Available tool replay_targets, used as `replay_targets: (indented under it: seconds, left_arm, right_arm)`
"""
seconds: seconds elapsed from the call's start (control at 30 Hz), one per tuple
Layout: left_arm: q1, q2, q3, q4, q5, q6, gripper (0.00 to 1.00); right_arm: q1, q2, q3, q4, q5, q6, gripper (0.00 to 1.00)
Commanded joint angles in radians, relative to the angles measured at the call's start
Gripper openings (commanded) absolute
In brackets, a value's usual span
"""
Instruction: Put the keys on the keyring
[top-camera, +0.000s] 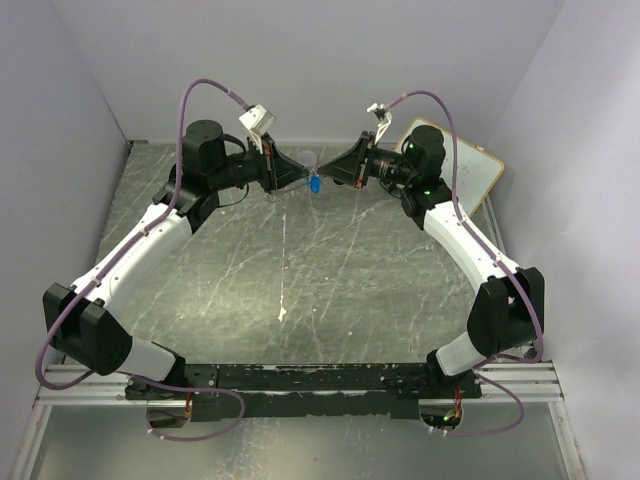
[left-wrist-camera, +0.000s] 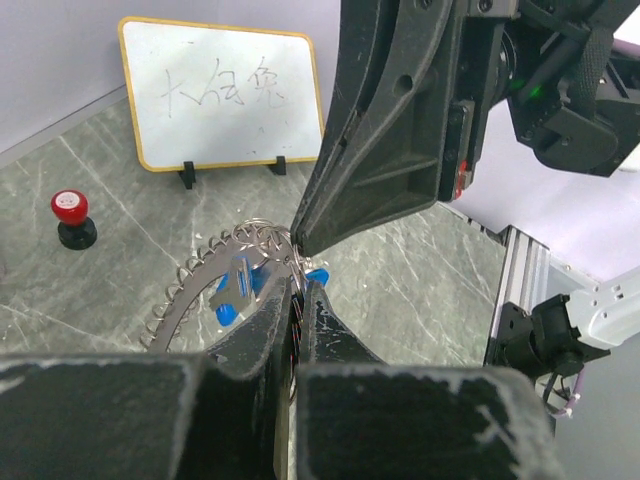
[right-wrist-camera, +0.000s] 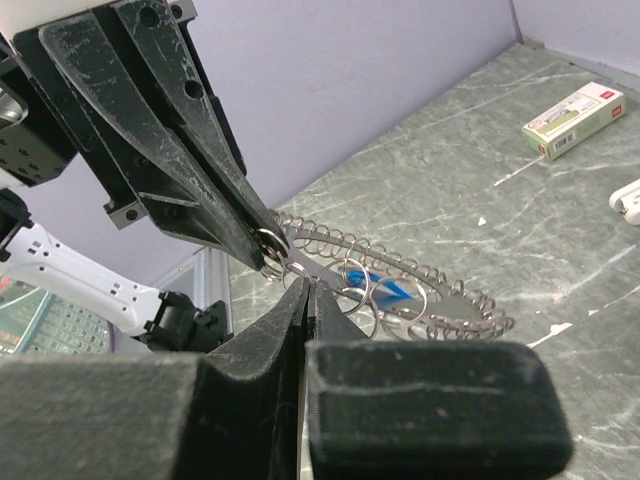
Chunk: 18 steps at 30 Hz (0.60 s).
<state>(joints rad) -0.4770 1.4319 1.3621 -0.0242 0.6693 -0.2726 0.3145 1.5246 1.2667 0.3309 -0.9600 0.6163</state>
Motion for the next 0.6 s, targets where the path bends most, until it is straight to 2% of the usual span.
replay_targets:
  seconds: [0.0, 0.53, 0.57]
  left_arm:
    - [-0.005, -0.036, 0.003, 0.105, -0.053, -0.025, 0.07]
    - [-0.005, -0.018, 0.0, 0.155, -0.11, -0.07, 0.07]
    - [-0.006, -0.018, 0.0, 0.156, -0.112, -0.07, 0.07]
  right_arm:
    - [-0.01, -0.021, 0.031, -0.04, -0.002, -0.029, 0.0]
    - [-0.009, -0.058, 0.035, -0.113, 0.03, -0.126, 0.0]
    - [-0.009, -0.063, 0.029, -0.115, 0.038, -0.141, 0.07]
